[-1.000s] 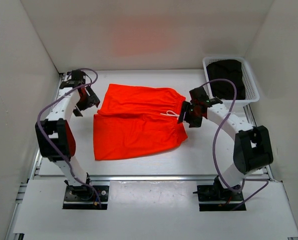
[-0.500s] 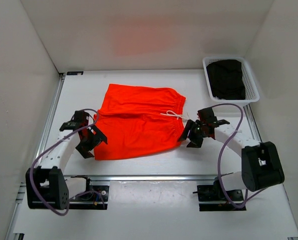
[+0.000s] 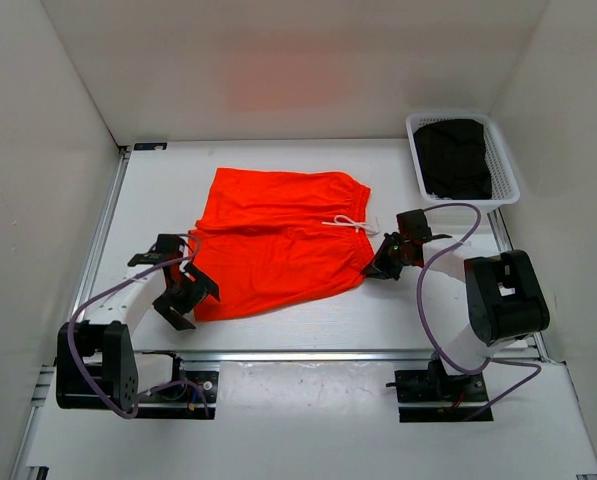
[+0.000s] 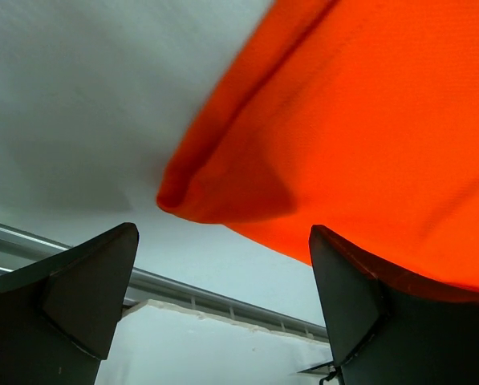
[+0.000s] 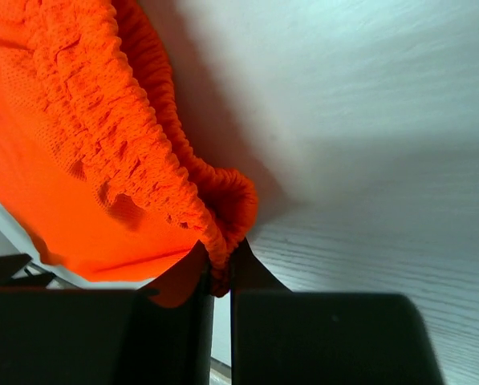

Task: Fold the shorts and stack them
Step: Fold the shorts

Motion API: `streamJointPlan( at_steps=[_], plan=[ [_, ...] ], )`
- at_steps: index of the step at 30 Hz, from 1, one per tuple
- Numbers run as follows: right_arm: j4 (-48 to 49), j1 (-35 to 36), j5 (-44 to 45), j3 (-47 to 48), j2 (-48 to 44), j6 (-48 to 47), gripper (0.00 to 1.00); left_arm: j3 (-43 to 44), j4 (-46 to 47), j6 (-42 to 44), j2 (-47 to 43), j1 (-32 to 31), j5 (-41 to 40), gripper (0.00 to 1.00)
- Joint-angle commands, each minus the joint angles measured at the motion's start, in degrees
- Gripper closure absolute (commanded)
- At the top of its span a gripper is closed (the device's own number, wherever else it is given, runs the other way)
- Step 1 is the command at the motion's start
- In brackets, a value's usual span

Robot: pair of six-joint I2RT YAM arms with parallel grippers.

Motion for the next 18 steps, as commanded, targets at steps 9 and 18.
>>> streamJointPlan(
  at_steps=[9,18],
  plan=[
    [0.9,-1.4,-0.3,1.1,-0.1,1.1,1.00,-1.5,3.3,-5.4,1.0,-0.3,-3.8,0.22],
    [-0.2,-1.4,-0.3,0.4,-1.8,0.6,1.00,4.1,5.8,-2.2,10.2,-0.3,-7.1,0.90]
  ],
)
